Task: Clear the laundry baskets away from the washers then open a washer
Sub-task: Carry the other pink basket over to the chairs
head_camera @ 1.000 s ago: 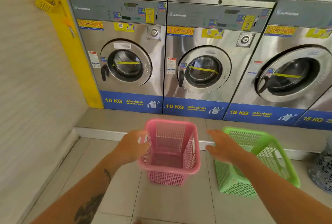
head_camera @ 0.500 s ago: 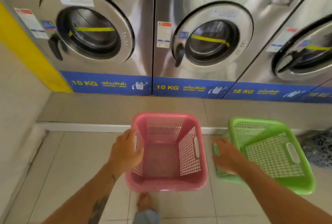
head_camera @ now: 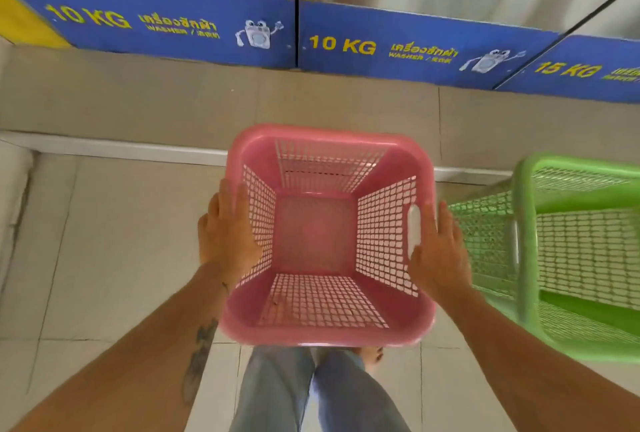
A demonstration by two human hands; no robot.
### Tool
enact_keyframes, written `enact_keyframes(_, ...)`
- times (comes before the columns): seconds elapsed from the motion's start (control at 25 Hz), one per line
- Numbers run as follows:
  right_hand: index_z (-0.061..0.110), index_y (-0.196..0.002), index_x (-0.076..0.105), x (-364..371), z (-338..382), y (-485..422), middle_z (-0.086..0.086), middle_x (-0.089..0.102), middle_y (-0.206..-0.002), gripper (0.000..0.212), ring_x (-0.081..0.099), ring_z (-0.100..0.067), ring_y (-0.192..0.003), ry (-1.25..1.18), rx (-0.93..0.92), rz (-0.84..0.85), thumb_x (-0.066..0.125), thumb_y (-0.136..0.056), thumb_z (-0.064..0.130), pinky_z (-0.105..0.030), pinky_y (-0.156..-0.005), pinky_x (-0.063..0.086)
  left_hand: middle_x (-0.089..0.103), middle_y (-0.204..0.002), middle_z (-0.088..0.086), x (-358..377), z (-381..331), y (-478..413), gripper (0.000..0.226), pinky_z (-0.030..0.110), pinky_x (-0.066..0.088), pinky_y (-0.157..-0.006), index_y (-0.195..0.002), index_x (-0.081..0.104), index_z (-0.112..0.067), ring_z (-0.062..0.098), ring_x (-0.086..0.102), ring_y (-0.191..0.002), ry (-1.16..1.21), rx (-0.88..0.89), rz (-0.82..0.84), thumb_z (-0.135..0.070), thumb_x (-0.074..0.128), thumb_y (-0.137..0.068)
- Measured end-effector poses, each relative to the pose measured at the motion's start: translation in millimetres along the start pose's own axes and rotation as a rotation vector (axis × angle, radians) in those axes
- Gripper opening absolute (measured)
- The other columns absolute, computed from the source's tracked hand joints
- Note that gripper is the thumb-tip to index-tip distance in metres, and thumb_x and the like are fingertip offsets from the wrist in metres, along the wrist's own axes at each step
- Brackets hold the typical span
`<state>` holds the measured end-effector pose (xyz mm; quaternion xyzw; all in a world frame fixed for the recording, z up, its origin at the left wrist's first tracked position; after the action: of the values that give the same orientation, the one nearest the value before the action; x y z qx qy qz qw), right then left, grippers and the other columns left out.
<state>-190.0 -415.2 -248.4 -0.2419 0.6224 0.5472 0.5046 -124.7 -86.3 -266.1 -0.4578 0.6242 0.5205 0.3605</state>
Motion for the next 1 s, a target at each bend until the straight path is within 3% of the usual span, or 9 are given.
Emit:
enact_keyframes(0.16, 0.008, -0.152, 0.009, 32.6, -11.1, -24.4, -0.025, 0.010, -0.157, 0.088, 0.024, -0.049, -0.140, 0.127, -0.078, -0.046, 0.060, -0.081, 0.011, -0.060, -0.106, 0.037, 0.005, -0.161, 0.013, 33.8, 12.9, -14.3, 0.111, 0.053, 0.036, -0.110, -0.153, 0.002, -0.017, 0.037, 0.014, -0.146, 0.002, 0.019, -0.037, -0.016, 0.078, -0.071)
enact_keyframes(0.32, 0.004, -0.150, 0.010, 31.5, -11.9, -36.2, -0.027, 0.009, -0.153, 0.091, 0.034, -0.052, -0.131, 0.175, -0.139, -0.046, 0.061, -0.075, 0.004, -0.056, -0.092, 0.051, -0.003, -0.162, 0.007, 31.5, 22.2, -18.9, 0.113, 0.048, 0.057, -0.086, -0.153, -0.003, -0.019, 0.033, 0.013, -0.148, 0.007, 0.074, -0.037, -0.012, 0.077, -0.074)
enact_keyframes(0.48, 0.008, -0.150, 0.008, -18.8, -0.6, -45.9, -0.018, 0.013, -0.154, 0.104, 0.045, -0.042, -0.122, 0.160, -0.185, -0.089, 0.069, -0.066, 0.002, -0.045, -0.078, 0.059, 0.011, -0.161, 0.002, -9.9, 17.8, -13.8, 0.104, 0.043, 0.058, -0.082, -0.153, 0.005, -0.024, 0.029, 0.033, -0.140, 0.107, 0.056, -0.085, -0.020, 0.075, -0.077)
enact_keyframes(0.6, 0.012, -0.148, 0.014, -86.9, 14.6, -25.6, -0.009, 0.018, -0.151, 0.103, 0.048, -0.035, -0.120, 0.159, -0.258, -0.110, 0.073, -0.063, 0.004, -0.039, -0.076, 0.056, 0.032, -0.151, -0.005, -63.7, 21.1, 13.6, 0.093, 0.027, 0.057, -0.065, -0.150, 0.015, -0.033, 0.020, 0.058, -0.111, 0.253, 0.035, -0.131, -0.018, 0.072, -0.079)
enact_keyframes(0.72, 0.014, -0.143, 0.023, -153.5, 32.3, 10.6, -0.004, 0.025, -0.142, 0.094, 0.055, -0.036, -0.102, 0.156, -0.323, -0.139, 0.068, -0.061, 0.003, -0.037, -0.062, 0.046, 0.042, -0.143, -0.009, -116.0, 24.3, 53.8, 0.086, 0.018, 0.051, -0.057, -0.146, 0.022, -0.037, 0.012, 0.061, -0.088, 0.311, -0.042, -0.178, -0.015, 0.071, -0.079)
enact_keyframes(0.88, 0.019, -0.141, 0.027, -233.2, 57.2, 58.5, 0.000, 0.029, -0.139, 0.083, 0.056, -0.036, -0.100, 0.135, -0.446, -0.178, 0.063, -0.068, 0.005, -0.045, -0.069, 0.052, 0.045, -0.142, -0.006, -186.2, 23.6, 128.8, 0.082, 0.037, 0.059, -0.076, -0.142, 0.022, -0.035, 0.021, 0.064, -0.099, 0.340, -0.149, -0.264, -0.021, 0.071, -0.078)
enact_keyframes(1.0, 0.017, -0.141, 0.028, -274.7, 75.2, 97.8, -0.001, 0.033, -0.137, 0.078, 0.057, -0.035, -0.098, 0.106, -0.623, -0.181, 0.061, -0.072, 0.003, -0.046, -0.067, 0.051, 0.038, -0.143, -0.007, -223.9, 18.5, 204.0, 0.083, 0.036, 0.053, -0.078, -0.143, 0.021, -0.033, 0.026, 0.061, -0.103, 0.335, -0.257, -0.389, -0.021, 0.067, -0.075)
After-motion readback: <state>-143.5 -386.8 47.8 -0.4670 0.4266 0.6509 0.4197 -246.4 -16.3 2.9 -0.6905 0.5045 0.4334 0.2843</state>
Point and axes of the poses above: each hand's wrist, its own y-axis away from the middle knuckle, its own x-axis out of the palm, z = x × y, the point moved 3 cm from there along -y, towards the middle knuckle
